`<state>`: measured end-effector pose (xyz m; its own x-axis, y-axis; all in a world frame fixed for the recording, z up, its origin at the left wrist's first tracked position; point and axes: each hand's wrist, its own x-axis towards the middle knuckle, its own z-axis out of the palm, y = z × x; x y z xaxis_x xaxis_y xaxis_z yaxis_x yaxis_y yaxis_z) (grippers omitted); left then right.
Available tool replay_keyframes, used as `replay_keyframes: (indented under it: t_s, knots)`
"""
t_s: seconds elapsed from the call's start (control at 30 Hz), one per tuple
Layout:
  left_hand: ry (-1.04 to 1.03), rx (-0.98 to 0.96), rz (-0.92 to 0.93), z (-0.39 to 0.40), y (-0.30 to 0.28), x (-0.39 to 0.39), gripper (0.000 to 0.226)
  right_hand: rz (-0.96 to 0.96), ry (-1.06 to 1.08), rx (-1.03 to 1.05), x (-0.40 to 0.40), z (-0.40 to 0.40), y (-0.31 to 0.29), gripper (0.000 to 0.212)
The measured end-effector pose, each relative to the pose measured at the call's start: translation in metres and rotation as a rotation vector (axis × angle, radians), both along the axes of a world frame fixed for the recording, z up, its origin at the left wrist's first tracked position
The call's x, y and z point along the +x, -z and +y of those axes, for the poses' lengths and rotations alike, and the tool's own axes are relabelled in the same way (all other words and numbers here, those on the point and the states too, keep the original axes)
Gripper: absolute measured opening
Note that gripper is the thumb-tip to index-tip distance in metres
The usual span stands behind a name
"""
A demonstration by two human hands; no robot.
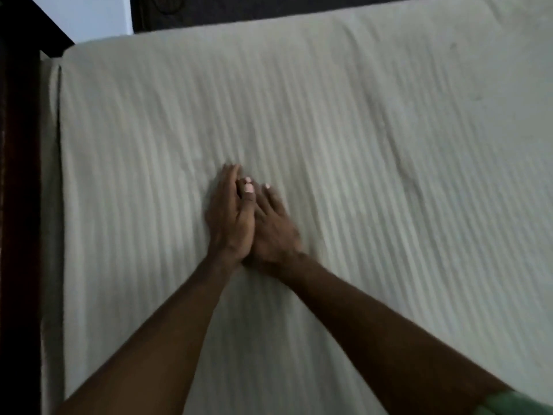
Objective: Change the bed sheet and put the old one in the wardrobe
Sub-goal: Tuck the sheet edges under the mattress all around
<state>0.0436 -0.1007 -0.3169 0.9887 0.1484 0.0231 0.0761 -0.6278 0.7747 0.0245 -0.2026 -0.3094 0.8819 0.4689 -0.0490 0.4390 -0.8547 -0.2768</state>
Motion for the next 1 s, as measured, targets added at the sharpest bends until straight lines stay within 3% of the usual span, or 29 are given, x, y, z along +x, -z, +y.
replay_keyframes:
  t_s: [0.07,0.17,0.23,0.3,0.4,0.47,0.53,0.63,0.73,0.83,0.9,1.0]
  knots:
    - [0.085,0.131,-0.009,0.008,0.011,-0.011,0.067,-0.047,0.038,0.004,-0.008,-0.047,0.007,0.069]
    - [0.065,0.198,0.061,0.007,0.012,-0.018,0.07,-0.087,0.35,-0.089,-0.006,-0.143,0.014,0.063]
    - [0.045,0.173,0.05,-0.004,0.003,-0.028,0.069,-0.077,0.656,-0.128,-0.005,-0.188,0.008,0.064]
    - [0.137,0.055,-0.071,-0.022,-0.006,-0.047,0.061,-0.05,0.826,-0.078,-0.007,-0.174,0.001,0.065]
    - [0.257,-0.146,-0.093,-0.066,-0.022,-0.088,0.054,-0.012,0.548,0.074,-0.047,-0.104,-0.009,0.062]
    - [0.149,-0.243,-0.003,-0.078,-0.021,-0.112,0.057,0.057,0.235,0.038,-0.1,-0.06,-0.007,0.067]
    - [0.062,-0.269,0.04,-0.077,-0.013,-0.132,0.058,0.044,0.096,-0.019,-0.13,-0.068,-0.004,0.073]
    - [0.157,-0.159,-0.009,-0.061,-0.004,-0.148,0.055,-0.023,0.224,-0.095,-0.125,-0.147,0.001,0.065]
    - [0.187,-0.167,0.053,-0.055,-0.011,-0.168,0.054,-0.03,0.557,-0.175,-0.119,-0.228,0.0,0.062]
    - [0.106,-0.282,0.13,-0.058,-0.023,-0.21,0.054,-0.009,0.786,-0.079,-0.143,-0.22,-0.008,0.061]
    - [0.048,-0.37,0.141,-0.068,-0.032,-0.224,0.057,0.02,0.673,0.07,-0.17,-0.171,-0.015,0.061]
    - [0.042,-0.459,0.172,-0.083,-0.045,-0.23,0.059,0.198,0.269,0.173,-0.242,-0.09,-0.021,0.068]
